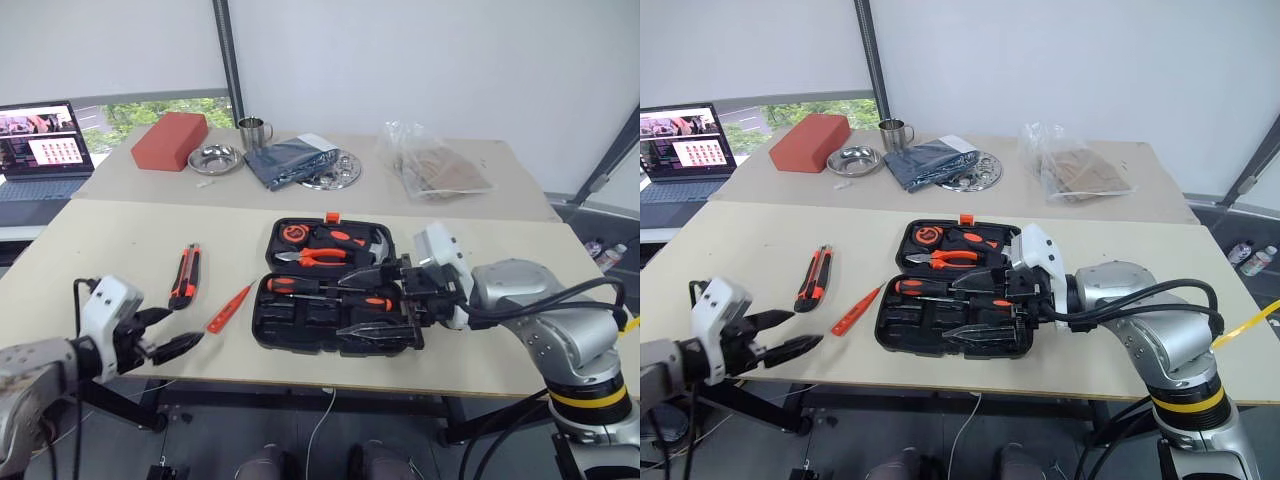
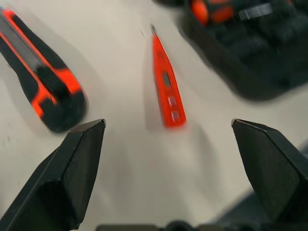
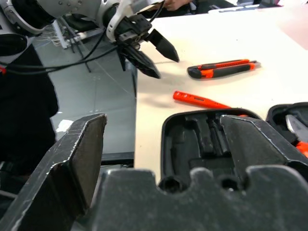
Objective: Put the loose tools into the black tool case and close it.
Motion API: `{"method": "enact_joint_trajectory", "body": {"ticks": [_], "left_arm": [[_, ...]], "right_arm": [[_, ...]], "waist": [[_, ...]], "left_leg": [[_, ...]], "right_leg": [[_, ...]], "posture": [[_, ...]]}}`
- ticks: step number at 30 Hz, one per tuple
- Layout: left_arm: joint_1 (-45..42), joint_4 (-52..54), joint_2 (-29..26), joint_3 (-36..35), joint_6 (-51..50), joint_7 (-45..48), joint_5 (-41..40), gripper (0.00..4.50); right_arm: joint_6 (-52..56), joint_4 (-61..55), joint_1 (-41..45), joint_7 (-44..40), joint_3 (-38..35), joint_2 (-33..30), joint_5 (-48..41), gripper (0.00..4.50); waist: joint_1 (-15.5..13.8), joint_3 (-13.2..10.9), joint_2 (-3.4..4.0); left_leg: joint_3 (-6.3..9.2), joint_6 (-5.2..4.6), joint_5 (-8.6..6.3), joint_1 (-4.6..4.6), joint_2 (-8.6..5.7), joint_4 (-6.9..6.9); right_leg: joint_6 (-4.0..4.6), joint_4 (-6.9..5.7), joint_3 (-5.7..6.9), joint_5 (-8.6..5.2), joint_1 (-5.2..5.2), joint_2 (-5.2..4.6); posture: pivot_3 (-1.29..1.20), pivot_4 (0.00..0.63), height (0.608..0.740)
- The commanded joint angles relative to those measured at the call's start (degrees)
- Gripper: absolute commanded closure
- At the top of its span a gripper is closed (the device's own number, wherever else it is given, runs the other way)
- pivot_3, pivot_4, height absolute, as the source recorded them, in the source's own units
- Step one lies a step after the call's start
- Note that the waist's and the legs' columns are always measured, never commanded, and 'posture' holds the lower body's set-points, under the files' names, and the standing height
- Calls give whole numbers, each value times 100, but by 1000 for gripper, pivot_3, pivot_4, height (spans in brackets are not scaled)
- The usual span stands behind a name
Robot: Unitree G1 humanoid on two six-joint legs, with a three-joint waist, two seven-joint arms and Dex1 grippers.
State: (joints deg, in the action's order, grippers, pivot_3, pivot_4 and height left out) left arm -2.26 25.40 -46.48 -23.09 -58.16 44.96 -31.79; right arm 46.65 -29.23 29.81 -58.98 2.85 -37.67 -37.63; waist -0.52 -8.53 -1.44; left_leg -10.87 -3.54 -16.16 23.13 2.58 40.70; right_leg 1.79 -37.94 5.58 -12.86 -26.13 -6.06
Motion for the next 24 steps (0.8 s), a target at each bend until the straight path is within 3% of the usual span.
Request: {"method": "enact_joint_trajectory", "body": {"ticks": [1,8,9,15,19,21,24], "left_arm": [[-445,-10,-36,637,-243,-361,109,0],[-1488,-1043,370,1852,-476,-1377,891,0],[-1492,-1074,352,2002,-464,-1352,934,518],[-1411,-1307,328,2298,-209,-1152,1090,2603],[-1868,-1664,185,1743,112,-960,1008,4000],[-2345,-1934,54,1543,587,-615,926,4033],[-2764,-2029,-194,1834,1449,432,846,4033]], "right_arm": [[-143,-182,-45,198,-155,-59,-6,24],[-109,-549,-395,583,-365,-186,-88,24],[-102,-600,-459,632,-402,-214,-96,0],[-50,-840,-793,829,-668,-439,-197,0],[188,-944,-998,783,-963,-683,-609,0],[281,-1048,-1191,694,-1155,-901,-850,0],[256,-1143,-1494,662,-1351,-1161,-961,0]], "waist": [[0,0,0],[14,0,-2],[18,0,-2],[-6,1,-1],[-20,0,-1],[-26,-8,-14],[-33,-18,-32]], "left_leg": [[-1,-1,1,0,-2,0],[-8,-47,28,-1,4,-1],[-11,-47,28,-2,6,-2],[-11,-35,21,-13,6,-5],[-10,-6,4,-16,6,-5],[-6,-7,5,-1,7,-6],[4,-12,8,16,7,-2]], "right_leg": [[0,-1,3,0,0,7],[1,3,1,-1,-2,71],[1,4,-2,-1,-2,73],[1,4,-10,-2,2,50],[1,5,-11,-2,5,29],[2,8,-7,-2,-3,27],[3,13,1,-1,-6,29]], "posture": [[0,150,736],[0,150,736],[0,150,736],[0,150,736],[0,150,736],[0,150,736],[0,150,736]]}}
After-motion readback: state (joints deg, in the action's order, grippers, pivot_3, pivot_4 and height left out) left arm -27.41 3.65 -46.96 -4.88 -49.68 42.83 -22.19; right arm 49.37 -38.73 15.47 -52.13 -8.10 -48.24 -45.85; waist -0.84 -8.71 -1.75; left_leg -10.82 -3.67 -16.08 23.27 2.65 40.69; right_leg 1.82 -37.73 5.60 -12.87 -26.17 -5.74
